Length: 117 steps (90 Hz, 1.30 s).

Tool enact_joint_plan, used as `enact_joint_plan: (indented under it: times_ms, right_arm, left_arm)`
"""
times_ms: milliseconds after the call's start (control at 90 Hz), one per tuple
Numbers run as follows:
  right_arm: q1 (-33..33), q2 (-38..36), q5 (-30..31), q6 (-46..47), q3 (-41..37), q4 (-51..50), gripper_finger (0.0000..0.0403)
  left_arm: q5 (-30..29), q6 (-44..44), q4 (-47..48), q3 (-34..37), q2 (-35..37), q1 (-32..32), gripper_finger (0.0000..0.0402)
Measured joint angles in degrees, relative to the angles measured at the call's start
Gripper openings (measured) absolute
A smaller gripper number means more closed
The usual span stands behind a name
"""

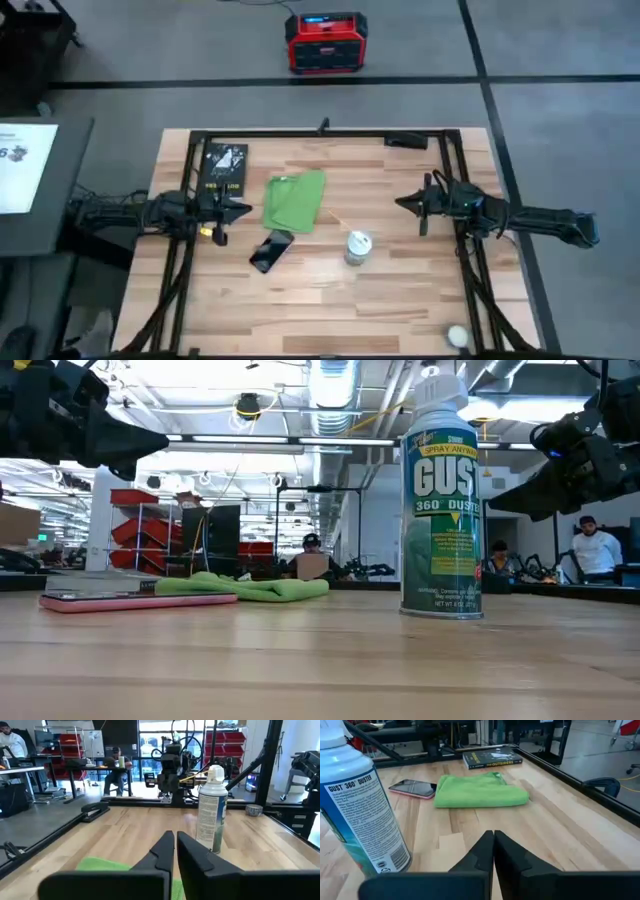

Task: Apply microfiber cloth

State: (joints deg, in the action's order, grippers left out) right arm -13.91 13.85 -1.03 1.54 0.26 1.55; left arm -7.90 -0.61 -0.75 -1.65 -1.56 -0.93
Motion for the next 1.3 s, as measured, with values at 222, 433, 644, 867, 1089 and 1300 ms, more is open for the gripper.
enact_joint_plan:
  times_ms: [222, 433, 644, 867, 1089, 1300]
  right_arm:
    - [0.0, 0.0, 0.0, 0.0, 0.0, 0.0, 0.0]
    - [0.0, 0.0, 0.0, 0.0, 0.0, 0.0, 0.0]
    - [0.0, 0.0, 0.0, 0.0, 0.0, 0.0, 0.0]
    - [0.0, 0.0, 0.0, 0.0, 0.0, 0.0, 0.0]
    - [0.0, 0.0, 0.0, 0.0, 0.0, 0.0, 0.0]
    - [0.0, 0.0, 0.0, 0.0, 0.0, 0.0, 0.0]
  left_arm:
    - [-0.3, -7.6, -2.5, 0.1, 0.0, 0.0, 0.0]
    - [-0.2, -4.3, -2.5, 0.1, 0.0, 0.0, 0.0]
    - [0.0, 0.4, -0.9, 0.1, 0.0, 0.0, 0.0]
    - [0.0, 0.0, -0.7, 0.1, 0.0, 0.0, 0.0]
    - [-0.4, 1.3, -1.1, -2.6, -0.1, 0.0, 0.0]
    - [-4.8, -0.1, 12.4, -15.2, -5.1, 0.0, 0.0]
